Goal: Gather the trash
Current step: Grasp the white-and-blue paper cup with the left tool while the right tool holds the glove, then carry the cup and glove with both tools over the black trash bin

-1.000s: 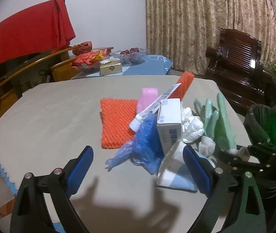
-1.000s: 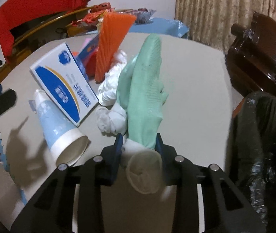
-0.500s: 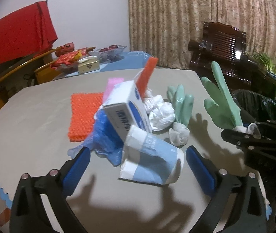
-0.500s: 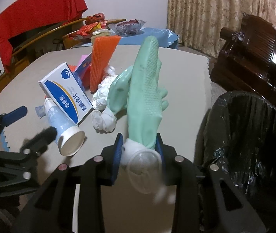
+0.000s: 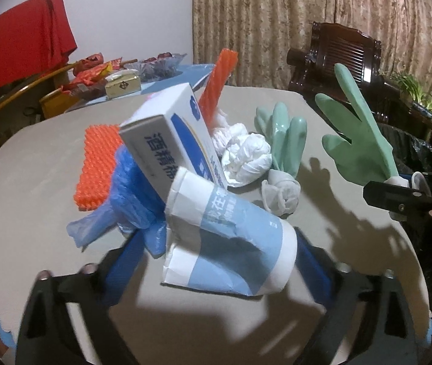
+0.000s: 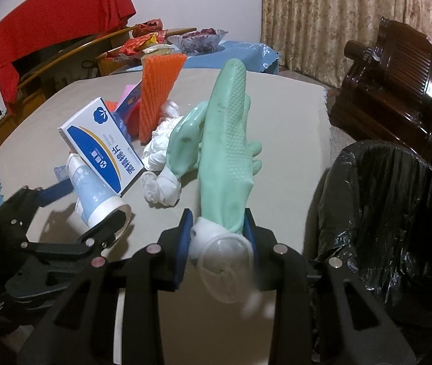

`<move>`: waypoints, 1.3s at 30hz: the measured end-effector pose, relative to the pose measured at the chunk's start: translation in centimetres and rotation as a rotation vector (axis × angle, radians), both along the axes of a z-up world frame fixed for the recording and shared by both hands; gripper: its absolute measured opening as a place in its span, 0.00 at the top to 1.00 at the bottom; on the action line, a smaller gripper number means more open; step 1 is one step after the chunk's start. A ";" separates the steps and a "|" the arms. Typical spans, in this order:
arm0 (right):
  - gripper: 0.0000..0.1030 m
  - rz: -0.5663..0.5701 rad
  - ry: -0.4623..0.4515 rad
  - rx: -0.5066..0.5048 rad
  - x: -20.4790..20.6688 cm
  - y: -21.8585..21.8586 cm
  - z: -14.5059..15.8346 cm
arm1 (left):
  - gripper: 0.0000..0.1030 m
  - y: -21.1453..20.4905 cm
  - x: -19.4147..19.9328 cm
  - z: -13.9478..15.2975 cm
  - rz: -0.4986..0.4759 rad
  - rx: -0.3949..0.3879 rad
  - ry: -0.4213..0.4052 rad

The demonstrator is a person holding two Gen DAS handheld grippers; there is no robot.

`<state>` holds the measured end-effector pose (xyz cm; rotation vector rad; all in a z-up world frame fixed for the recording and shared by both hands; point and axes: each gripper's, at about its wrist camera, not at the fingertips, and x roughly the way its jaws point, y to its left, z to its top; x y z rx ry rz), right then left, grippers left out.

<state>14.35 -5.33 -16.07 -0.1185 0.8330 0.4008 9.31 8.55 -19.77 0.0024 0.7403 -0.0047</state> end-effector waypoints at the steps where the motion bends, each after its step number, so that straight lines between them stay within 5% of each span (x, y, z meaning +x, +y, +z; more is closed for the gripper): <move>1: 0.69 0.000 0.002 0.003 0.1 0.0 0.0 | 0.29 0.0 -0.1 -0.1 -0.016 -0.017 0.008; 20: 0.69 -0.044 -0.062 0.095 -1.9 -3.7 4.6 | 0.34 -2.6 -2.1 6.5 -0.085 -0.075 -0.078; 29: 0.69 -0.189 -0.119 0.094 -3.6 -10.4 7.1 | 0.34 -7.5 0.4 8.7 -0.204 -0.095 -0.114; 39: 0.69 -0.391 -0.125 0.055 -4.9 -18.7 6.0 | 0.33 -15.1 2.9 10.2 -0.358 -0.125 -0.153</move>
